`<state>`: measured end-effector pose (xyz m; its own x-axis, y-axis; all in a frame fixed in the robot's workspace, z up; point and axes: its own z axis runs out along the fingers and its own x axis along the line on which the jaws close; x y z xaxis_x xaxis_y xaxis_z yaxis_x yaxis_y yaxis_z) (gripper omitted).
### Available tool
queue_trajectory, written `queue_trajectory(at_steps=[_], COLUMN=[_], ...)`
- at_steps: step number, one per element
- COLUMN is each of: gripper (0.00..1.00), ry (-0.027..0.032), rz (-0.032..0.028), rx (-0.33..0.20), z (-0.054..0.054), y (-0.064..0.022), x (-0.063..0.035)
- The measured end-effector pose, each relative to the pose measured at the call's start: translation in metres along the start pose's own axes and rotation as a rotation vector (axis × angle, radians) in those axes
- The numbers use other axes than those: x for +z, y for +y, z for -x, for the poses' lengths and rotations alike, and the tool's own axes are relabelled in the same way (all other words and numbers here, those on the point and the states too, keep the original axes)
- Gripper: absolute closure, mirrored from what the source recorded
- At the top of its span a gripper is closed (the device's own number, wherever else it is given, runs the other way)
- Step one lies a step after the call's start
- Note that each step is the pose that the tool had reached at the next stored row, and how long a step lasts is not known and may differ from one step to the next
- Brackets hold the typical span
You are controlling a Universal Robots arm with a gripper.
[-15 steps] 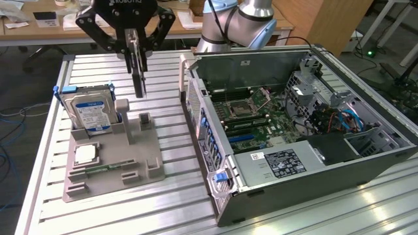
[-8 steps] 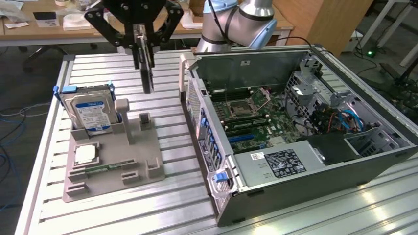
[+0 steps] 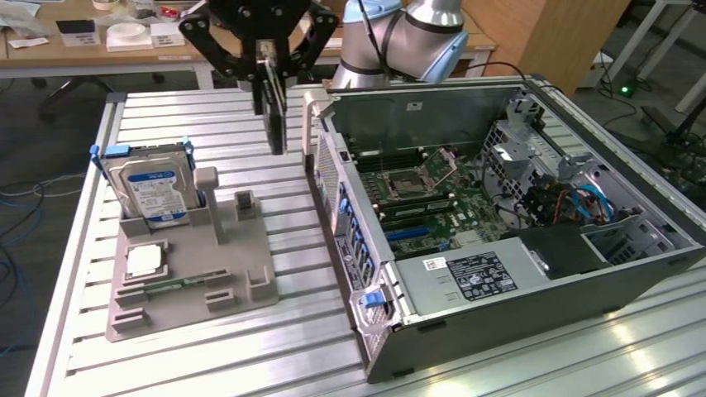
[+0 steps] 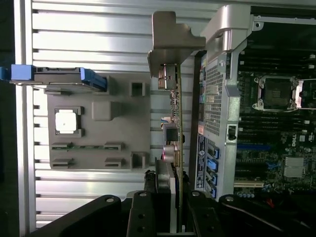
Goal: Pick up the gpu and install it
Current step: 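Pick up the gpu and move the gpu toward the slot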
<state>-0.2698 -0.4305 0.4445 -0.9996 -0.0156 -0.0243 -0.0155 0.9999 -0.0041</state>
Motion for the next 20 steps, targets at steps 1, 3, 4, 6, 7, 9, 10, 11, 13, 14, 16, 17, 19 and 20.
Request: queue_trajectory(at_steps=[1,3,4,6,7,9,10,11,13,14,16,17,19,20], gripper=[0.72,0.72,0.72,0.72,0.72,0.72,0.72,0.72,0.72,0.72,0.72,0.72,0.72,0.72], ry=[0.0,0.0,-0.0001,0.0,0.0,0.0,0.0,0.0,0.0,0.0,0.0001,0.0,0.0001,0.0001], rz=[0.0001,0.0001,0.0001,0.0001,0.0,0.0001,0.0001,0.0001,0.0,0.0,0.0,0.0001,0.0,0.0], rx=[0.0,0.0,0.0,0.0,0.0,0.0,0.0,0.0,0.0,0.0,0.0,0.0,0.0,0.0], z=[0.003,0.009,0.013,0.02,0.024,0.031,0.034,0.039,0.047,0.051,0.058,0.062,0.071,0.075], y=[0.0,-0.0001,-0.0001,-0.0003,-0.0004,-0.0004,-0.0005,-0.0005,-0.0007,-0.0007,-0.0009,-0.0009,-0.001,-0.0011], x=[0.0001,0.0003,0.0004,0.0005,0.0006,0.0009,0.0011,0.0012,0.0014,0.0016,0.0019,0.002,0.0022,0.0024])
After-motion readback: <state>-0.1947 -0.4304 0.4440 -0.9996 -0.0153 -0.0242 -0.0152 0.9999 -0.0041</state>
